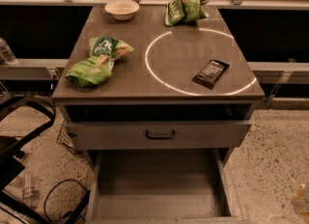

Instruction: Close middle drawer

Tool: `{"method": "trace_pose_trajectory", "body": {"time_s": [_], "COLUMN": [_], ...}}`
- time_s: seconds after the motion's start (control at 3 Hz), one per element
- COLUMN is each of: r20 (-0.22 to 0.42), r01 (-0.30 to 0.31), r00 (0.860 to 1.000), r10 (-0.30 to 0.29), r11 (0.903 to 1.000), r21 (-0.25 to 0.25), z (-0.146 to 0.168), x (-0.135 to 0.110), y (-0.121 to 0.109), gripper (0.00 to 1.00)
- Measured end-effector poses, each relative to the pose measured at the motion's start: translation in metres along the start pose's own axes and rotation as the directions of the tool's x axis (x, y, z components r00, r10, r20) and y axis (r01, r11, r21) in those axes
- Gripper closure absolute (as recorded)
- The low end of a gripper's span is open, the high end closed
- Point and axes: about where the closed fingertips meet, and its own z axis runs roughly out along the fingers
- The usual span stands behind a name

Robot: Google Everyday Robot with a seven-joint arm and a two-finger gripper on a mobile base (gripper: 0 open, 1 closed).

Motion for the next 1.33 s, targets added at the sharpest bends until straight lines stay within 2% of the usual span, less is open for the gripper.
{"method": "trace_pose_trajectory", "body": {"time_s": [0.33, 0.67, 1.0, 1.33], "r20": [-0.063, -0.061, 0.004, 0.099], "r01": [0.013, 0.04, 0.048, 0.079], "r00": [0.998, 0.997, 0.999, 0.993], "r10": [-0.012, -0.042, -0.048, -0.065], "r11": [0.9999, 0.9988, 0.9949, 0.9861], "r21": [0.01, -0.026, -0.088, -0.146], "z": [0.045, 0.1, 0.149, 0.188], "x": [-0.01, -0.018, -0.028, -0.045], "y": [0.029, 0.06, 0.079, 0.095], "gripper": [1.0, 1.0, 1.0, 1.0]}}
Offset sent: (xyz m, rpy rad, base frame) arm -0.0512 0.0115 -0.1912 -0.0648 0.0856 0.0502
